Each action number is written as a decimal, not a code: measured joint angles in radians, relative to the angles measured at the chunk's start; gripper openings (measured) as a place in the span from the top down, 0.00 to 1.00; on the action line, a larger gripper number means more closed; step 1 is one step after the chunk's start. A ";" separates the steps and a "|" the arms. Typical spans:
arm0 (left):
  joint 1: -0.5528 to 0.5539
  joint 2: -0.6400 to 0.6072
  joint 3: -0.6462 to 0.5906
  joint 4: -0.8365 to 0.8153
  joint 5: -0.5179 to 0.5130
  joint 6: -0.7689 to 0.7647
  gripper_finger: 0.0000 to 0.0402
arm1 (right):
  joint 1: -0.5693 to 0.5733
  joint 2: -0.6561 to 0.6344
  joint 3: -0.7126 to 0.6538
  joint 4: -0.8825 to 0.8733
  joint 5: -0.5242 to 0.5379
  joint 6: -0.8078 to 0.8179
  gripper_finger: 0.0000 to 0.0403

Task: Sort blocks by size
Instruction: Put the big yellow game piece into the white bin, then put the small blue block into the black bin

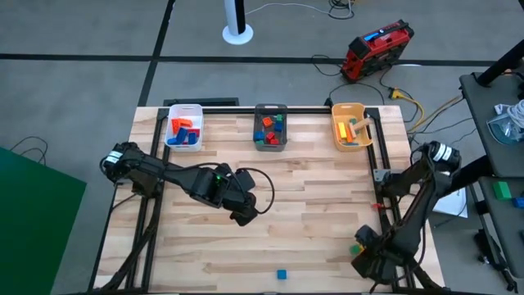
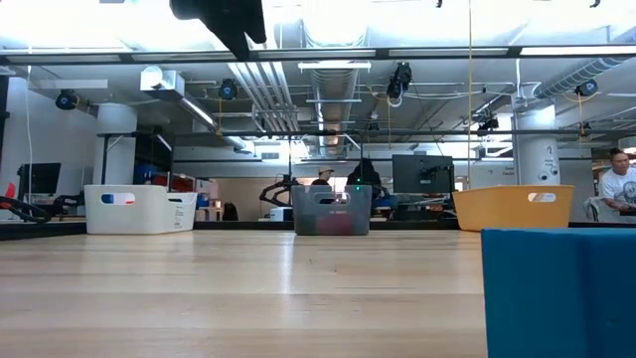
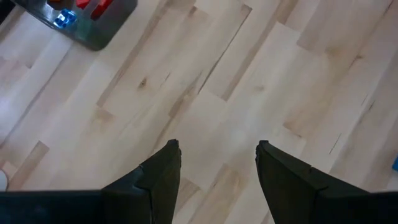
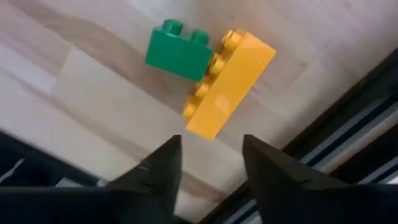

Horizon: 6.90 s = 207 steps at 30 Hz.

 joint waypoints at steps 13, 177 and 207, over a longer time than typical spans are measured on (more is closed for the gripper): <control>0.001 0.000 -0.001 0.001 -0.004 0.012 0.54 | -0.036 0.098 -0.033 0.049 0.007 -0.036 0.45; 1.287 -0.202 -0.428 0.092 0.127 0.477 0.79 | -1.199 -0.111 0.410 0.103 0.276 -1.609 0.43; 0.966 -0.234 -0.425 0.108 0.230 0.303 0.65 | -1.148 -0.111 0.283 -0.004 0.258 -1.484 0.46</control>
